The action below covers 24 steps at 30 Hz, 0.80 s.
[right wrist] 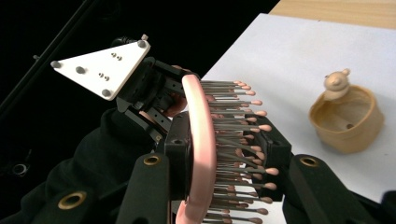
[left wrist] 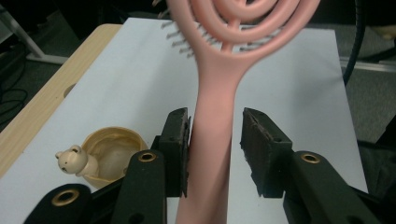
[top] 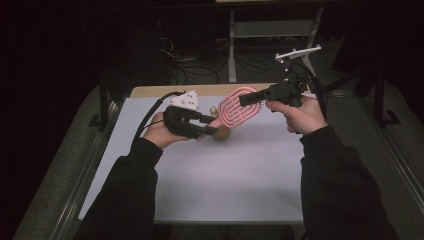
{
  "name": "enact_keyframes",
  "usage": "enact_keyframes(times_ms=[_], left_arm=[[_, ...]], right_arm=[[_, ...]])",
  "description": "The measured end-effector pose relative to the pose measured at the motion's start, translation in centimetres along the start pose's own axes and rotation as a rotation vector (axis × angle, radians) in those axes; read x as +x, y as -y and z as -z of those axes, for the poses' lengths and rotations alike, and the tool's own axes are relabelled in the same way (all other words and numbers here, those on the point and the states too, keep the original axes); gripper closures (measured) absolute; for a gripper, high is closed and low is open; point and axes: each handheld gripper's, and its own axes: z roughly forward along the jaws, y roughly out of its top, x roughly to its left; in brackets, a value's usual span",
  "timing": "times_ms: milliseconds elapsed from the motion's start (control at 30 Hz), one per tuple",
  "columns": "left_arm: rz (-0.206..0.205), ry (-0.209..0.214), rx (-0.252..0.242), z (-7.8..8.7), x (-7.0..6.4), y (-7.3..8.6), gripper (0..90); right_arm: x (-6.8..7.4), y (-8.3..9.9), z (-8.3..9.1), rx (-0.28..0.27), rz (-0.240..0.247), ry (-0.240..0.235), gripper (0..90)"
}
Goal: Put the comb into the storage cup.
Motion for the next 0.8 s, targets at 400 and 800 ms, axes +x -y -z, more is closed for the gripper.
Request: enact_keyframes(times_ms=[400, 800], left_arm=[[0.048, -0.006, -0.063, 1.2, 0.3, 1.0, 41.7], [0.127, 0.015, -0.143, 2.1, 0.8, 2.9, 0.0]], right_arm=[[1.2, -1.4, 2.1, -0.010, 0.023, 0.090, 62.9], [1.6, -2.4, 3.5, -0.030, 0.041, 0.140, 62.9]])
